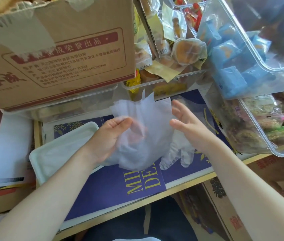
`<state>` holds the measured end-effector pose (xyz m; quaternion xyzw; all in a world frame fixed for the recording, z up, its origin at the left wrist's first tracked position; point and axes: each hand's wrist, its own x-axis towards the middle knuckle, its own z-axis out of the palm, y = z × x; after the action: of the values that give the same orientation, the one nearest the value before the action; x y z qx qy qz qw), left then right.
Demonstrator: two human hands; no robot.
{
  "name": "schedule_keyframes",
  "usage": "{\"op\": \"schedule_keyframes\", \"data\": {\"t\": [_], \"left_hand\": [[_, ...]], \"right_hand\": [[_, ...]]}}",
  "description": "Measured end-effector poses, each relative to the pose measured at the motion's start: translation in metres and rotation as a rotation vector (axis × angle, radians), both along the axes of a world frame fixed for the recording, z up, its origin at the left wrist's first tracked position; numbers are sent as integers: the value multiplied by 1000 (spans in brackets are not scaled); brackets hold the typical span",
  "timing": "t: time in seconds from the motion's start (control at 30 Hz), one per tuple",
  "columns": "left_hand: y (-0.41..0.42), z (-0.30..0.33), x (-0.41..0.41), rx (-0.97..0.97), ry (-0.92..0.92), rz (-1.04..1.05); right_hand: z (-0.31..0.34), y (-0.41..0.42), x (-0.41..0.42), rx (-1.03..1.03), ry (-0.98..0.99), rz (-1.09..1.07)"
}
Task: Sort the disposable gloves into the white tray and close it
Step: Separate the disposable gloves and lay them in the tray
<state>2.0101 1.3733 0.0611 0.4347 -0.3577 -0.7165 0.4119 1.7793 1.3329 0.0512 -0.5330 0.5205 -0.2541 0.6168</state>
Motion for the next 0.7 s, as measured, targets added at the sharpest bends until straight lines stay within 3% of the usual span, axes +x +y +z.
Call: {"op": "schedule_keyframes", "data": {"t": [0.17,0.3,0.5,0.57,0.7], "left_hand": [[3,3,-1,74,135,-89],[4,-2,-5,113,176,-125],[6,-11,-14,167,197,-218],[7,-13,-18,156,160,-158],[4,-27,-24,187,-109,37]], "right_hand": [[0,-2,-4,116,-213,355],[-6,-4,-3,139,-226,315],[-15,0,-2,234,-287,452],[-18,2,-8,242,-321,423],[-23,2,-30,313,-308,327]]}}
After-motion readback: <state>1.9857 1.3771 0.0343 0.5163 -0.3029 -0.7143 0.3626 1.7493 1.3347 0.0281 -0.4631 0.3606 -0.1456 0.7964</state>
